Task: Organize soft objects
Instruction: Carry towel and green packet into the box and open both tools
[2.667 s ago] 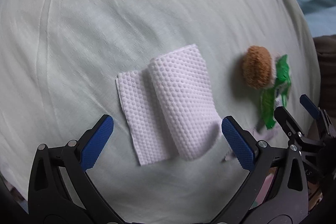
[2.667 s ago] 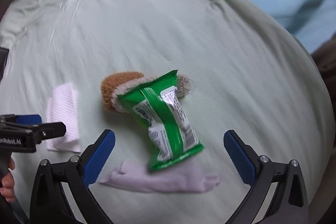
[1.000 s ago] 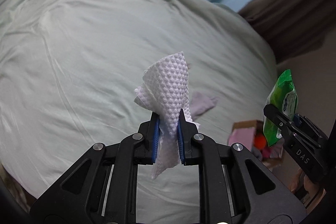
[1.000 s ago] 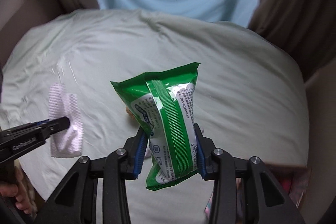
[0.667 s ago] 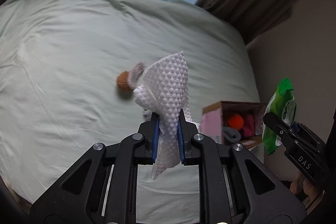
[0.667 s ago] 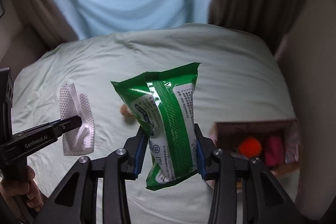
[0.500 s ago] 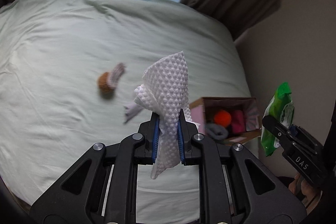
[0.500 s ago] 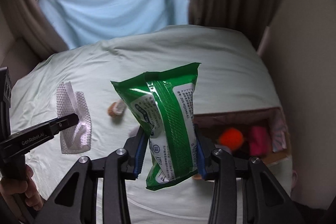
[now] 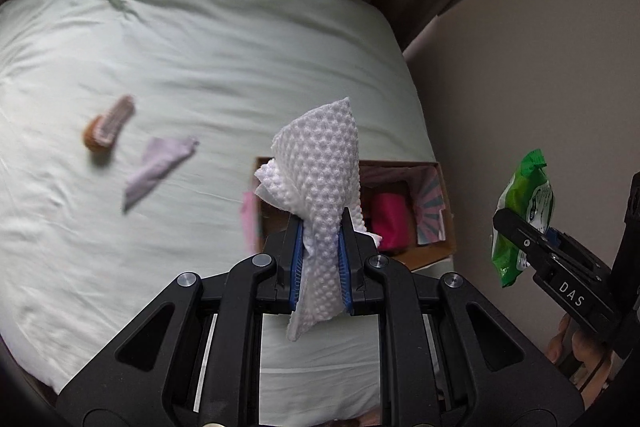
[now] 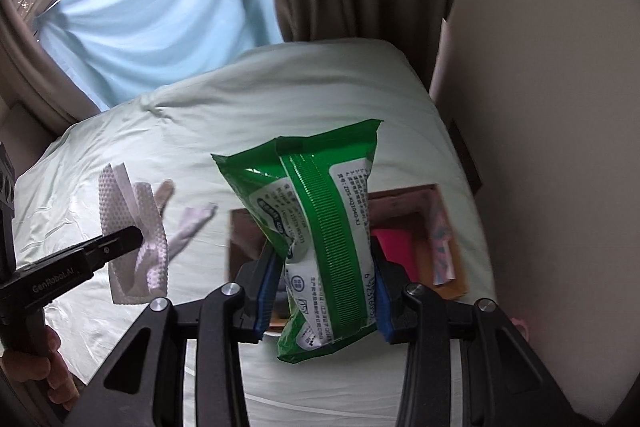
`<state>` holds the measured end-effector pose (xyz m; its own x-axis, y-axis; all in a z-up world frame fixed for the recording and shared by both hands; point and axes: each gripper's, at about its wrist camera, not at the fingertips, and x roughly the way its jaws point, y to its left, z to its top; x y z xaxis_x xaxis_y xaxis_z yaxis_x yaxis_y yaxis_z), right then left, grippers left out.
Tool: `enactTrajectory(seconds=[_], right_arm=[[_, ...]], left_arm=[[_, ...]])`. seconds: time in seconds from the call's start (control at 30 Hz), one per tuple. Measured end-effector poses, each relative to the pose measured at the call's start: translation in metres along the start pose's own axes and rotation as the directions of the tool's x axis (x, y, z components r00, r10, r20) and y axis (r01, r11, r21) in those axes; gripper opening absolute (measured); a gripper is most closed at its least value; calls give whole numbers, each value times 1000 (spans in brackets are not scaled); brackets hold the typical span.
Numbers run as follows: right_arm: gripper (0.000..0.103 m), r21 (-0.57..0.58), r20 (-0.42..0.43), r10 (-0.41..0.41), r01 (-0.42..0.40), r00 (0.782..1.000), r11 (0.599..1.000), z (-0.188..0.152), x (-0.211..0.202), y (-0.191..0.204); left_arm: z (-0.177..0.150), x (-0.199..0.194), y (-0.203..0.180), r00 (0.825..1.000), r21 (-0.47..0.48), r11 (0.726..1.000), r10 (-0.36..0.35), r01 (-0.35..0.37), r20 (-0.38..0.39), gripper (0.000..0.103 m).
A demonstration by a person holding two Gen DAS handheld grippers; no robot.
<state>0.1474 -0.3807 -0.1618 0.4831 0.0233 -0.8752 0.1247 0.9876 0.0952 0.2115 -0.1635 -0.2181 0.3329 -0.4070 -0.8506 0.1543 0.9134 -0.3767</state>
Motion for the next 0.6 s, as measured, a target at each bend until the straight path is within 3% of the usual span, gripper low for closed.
enactTrajectory(seconds=[0.33, 0.6], right_arm=[[37, 81, -132, 60, -49, 989, 996, 8, 82, -62], [37, 163, -268, 154, -112, 951, 980, 10, 155, -75]], left_arm=[[4, 99, -41, 991, 40, 998, 50, -45, -127, 13], [-2, 174, -62, 956, 129, 988, 123, -91, -266, 13]])
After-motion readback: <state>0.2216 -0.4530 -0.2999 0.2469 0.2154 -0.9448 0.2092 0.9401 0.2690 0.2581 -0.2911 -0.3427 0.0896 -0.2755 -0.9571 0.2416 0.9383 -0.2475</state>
